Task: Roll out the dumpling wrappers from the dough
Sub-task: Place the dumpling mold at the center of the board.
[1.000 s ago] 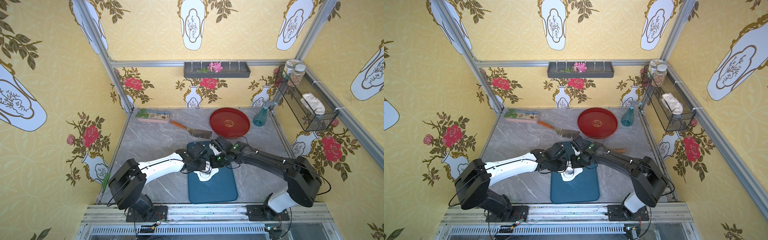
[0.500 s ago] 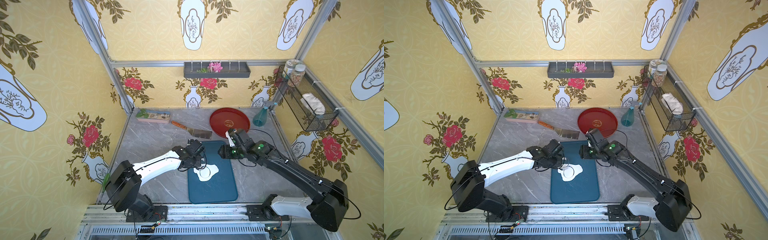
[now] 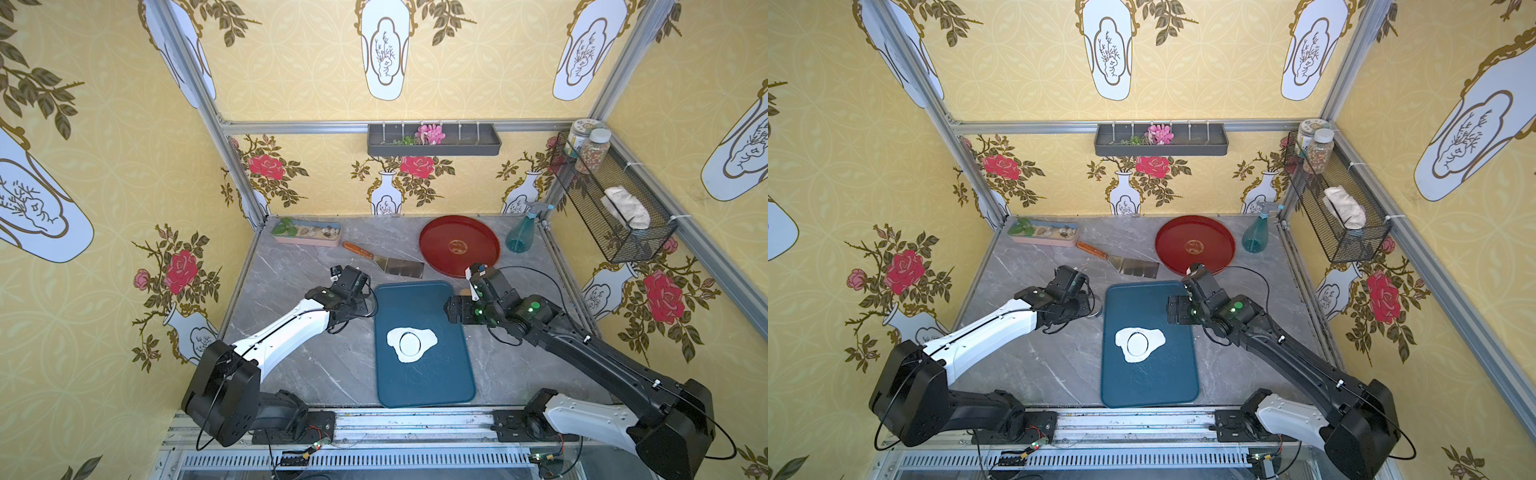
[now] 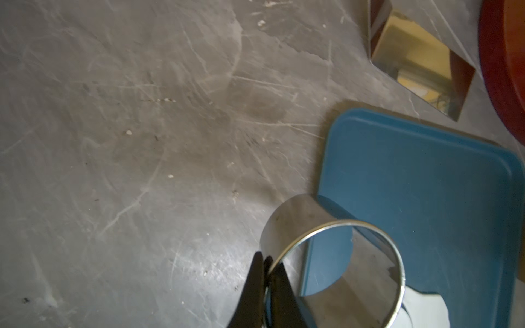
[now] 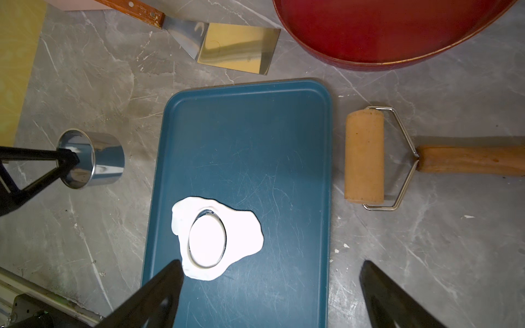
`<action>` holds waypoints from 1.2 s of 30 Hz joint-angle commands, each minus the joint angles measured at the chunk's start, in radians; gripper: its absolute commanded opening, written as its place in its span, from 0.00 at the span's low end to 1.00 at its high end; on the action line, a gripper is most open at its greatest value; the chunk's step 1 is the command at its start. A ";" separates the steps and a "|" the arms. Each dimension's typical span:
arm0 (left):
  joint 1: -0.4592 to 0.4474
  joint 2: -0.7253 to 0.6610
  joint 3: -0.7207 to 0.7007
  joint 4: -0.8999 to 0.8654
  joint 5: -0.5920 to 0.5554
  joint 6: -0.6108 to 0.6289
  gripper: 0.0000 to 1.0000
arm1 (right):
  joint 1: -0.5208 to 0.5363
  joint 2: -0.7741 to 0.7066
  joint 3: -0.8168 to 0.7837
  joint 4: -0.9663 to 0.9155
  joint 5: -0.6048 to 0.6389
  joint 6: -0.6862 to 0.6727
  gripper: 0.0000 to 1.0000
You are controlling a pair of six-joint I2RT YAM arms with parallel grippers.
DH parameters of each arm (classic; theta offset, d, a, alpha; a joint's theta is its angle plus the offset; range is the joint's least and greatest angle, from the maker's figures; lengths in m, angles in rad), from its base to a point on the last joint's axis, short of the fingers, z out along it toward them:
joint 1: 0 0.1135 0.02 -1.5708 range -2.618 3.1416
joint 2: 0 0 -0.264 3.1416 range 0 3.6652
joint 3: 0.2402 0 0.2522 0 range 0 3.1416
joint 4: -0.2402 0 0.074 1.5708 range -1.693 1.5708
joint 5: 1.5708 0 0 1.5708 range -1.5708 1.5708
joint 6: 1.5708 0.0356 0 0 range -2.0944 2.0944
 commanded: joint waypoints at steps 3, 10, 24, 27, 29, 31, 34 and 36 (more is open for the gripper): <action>0.111 0.032 -0.042 0.105 0.038 0.039 0.00 | 0.000 -0.010 -0.030 0.062 0.011 -0.012 0.97; 0.187 0.105 -0.063 0.188 0.042 0.063 0.00 | 0.000 -0.012 -0.074 0.106 -0.019 -0.013 0.97; 0.225 0.128 -0.081 0.238 0.086 0.073 0.27 | 0.013 0.045 -0.118 0.169 -0.103 0.017 1.00; 0.225 0.079 -0.087 0.224 0.090 0.067 0.33 | 0.027 0.064 -0.127 0.189 -0.124 0.035 0.99; 0.225 0.027 -0.097 0.219 0.108 0.059 0.40 | 0.036 0.080 -0.138 0.211 -0.147 0.053 0.98; 0.225 -0.032 -0.112 0.221 0.136 0.054 0.49 | 0.039 0.102 -0.148 0.231 -0.175 0.078 0.96; 0.224 -0.129 -0.154 0.255 0.231 0.044 0.65 | 0.043 0.141 -0.168 0.268 -0.226 0.111 0.94; 0.218 -0.189 -0.192 0.296 0.314 0.038 0.72 | 0.047 0.167 -0.176 0.294 -0.256 0.132 0.91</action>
